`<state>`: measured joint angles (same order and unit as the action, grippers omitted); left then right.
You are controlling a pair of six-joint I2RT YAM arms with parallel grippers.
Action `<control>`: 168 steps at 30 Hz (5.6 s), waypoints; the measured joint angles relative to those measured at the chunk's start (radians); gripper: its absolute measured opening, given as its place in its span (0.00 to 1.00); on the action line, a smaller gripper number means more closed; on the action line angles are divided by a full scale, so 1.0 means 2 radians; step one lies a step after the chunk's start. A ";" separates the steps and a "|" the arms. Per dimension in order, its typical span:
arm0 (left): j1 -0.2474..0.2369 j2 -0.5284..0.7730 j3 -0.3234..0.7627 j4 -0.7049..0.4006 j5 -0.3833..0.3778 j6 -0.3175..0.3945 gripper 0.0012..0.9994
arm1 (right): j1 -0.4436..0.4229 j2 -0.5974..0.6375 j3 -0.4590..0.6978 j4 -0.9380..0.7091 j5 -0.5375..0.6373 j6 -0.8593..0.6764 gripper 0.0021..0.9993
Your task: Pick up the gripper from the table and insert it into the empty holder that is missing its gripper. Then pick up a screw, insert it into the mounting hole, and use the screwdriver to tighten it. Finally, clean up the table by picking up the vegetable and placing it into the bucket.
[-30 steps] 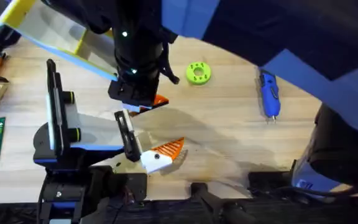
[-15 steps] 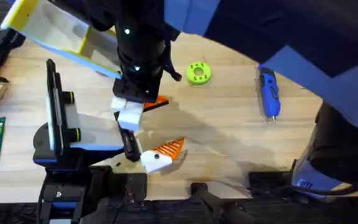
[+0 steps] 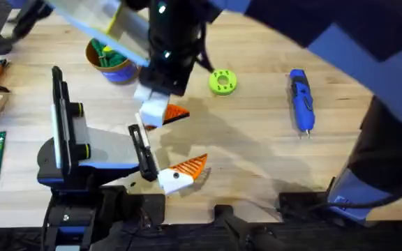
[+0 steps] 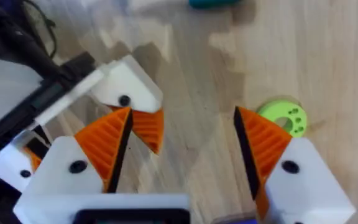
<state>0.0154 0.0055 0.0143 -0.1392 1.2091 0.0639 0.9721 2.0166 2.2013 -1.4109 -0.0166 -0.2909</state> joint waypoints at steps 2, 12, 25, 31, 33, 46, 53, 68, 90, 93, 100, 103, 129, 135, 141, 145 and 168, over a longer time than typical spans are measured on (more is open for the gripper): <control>0.000 0.000 0.000 0.000 0.000 0.000 0.99 | -0.011 -0.008 0.000 0.000 0.000 0.002 0.95; 0.000 0.000 0.000 0.000 0.000 0.000 0.99 | -0.076 -0.064 -0.003 -0.001 0.000 0.043 0.95; 0.000 0.000 0.000 0.000 0.000 0.000 0.99 | -0.194 -0.179 -0.215 0.070 -0.003 0.126 0.95; 0.000 0.000 0.000 0.000 0.000 0.000 0.99 | -0.269 -0.237 -0.300 0.079 -0.003 0.169 0.95; 0.000 0.000 0.000 0.000 0.000 0.000 0.99 | -0.291 -0.245 -0.316 0.080 -0.003 0.177 0.95; 0.000 0.000 0.000 0.000 0.000 0.000 0.99 | -0.443 -0.277 -0.380 0.078 -0.003 0.200 0.95; 0.000 0.000 0.000 0.000 0.000 0.000 0.99 | -0.447 -0.277 -0.380 0.081 -0.003 0.200 0.95; 0.000 0.000 0.000 0.000 0.000 0.000 0.44 | -0.447 -0.277 -0.380 0.079 -0.003 0.200 0.95; 0.000 0.000 0.000 0.000 0.000 0.004 0.02 | -0.463 -0.277 -0.475 0.157 -0.003 0.201 0.95; 0.000 0.000 0.000 0.000 0.000 0.004 0.02 | -0.485 -0.277 -0.489 0.173 -0.003 0.192 0.95; 0.000 0.000 0.000 0.000 0.000 0.003 0.02 | -0.514 -0.239 -0.491 0.201 -0.003 0.162 0.95; 0.000 0.000 0.000 0.000 0.000 0.004 0.02 | -0.514 -0.212 -0.491 0.216 -0.003 0.150 0.95; 0.000 0.000 0.000 0.000 0.000 0.004 0.02 | -0.521 -0.107 -0.492 0.276 0.031 0.135 0.95; 0.000 0.000 0.000 0.000 0.000 0.003 0.02 | -0.521 -0.107 -0.492 0.282 0.041 0.156 0.95; 0.000 0.000 0.000 0.000 0.000 0.003 0.02 | -0.521 -0.107 -0.495 0.292 0.041 0.163 0.95; 0.000 0.000 0.000 0.000 0.000 0.004 0.02 | -0.521 -0.108 -0.505 0.299 0.040 0.166 0.95; 0.000 0.000 0.000 0.000 0.000 0.004 0.02 | -0.524 -0.110 -0.512 0.316 0.049 0.170 0.03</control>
<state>0.0154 0.0055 0.0145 -0.1390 1.2085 0.0711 -0.0769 1.7966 1.1778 -0.7793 0.0813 0.0486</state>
